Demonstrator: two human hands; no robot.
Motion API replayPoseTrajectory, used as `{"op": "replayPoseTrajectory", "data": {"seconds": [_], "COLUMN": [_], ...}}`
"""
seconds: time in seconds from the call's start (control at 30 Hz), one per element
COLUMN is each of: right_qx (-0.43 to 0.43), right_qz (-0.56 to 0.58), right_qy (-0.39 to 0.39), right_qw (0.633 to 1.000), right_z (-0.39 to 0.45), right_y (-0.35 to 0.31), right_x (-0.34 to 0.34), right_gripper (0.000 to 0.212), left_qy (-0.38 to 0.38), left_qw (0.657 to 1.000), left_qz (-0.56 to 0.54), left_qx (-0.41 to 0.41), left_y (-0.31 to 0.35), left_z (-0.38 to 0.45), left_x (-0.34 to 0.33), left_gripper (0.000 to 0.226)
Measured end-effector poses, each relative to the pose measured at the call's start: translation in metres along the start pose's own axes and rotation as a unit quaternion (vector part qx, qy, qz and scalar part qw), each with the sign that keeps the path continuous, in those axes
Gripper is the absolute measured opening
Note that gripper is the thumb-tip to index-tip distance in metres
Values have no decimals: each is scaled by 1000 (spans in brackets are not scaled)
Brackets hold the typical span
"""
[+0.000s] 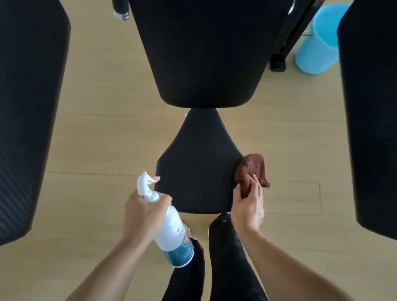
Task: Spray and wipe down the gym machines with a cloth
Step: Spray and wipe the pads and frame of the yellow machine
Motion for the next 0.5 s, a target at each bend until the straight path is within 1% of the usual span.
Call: {"op": "replayPoseTrajectory", "data": {"seconds": [0.07,0.1,0.17,0.27,0.33,0.37,0.43,0.47,0.5], "right_qx": [-156,-202,-237,-234,-195,-151,-12,68,141], "right_qz": [104,133,170,185,168,143,88,62,39], "right_qy": [16,8,-19,-29,-29,-22,-20,-39,-75], "right_qw": [982,970,956,954,966,978,996,995,986], "right_z": [-2,-3,-5,-12,-15,-10,11,25,36], "right_y": [3,6,6,4,-4,-12,-40,-60,-82], "right_x": [3,6,16,20,15,14,6,-2,-13], "right_gripper": [32,31,35,30,35,39,43,44,46], "left_qy": [-8,-11,-13,-15,-23,-27,-33,-33,-30], "left_qw": [1000,999,999,998,997,995,991,987,982], "left_qz": [14,18,10,0,6,12,30,47,61], "left_qx": [-23,-34,-50,-63,-79,-91,-129,-153,-178], "left_y": [6,8,14,23,33,38,51,58,66], "left_z": [-9,-15,-27,-37,-39,-38,-30,-25,-18], "left_x": [1,3,14,27,31,29,24,18,11], "left_gripper": [37,37,39,39,38,37,35,32,28]}}
Point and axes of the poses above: each hand's wrist, its own z-axis towards the middle knuckle, its own x-axis out of the back of the hand, y = z × x, the point moved 6 cm from there along z, towards the middle knuckle, and after that the axes turned 5 degrees about x, right-handed, at the moved point
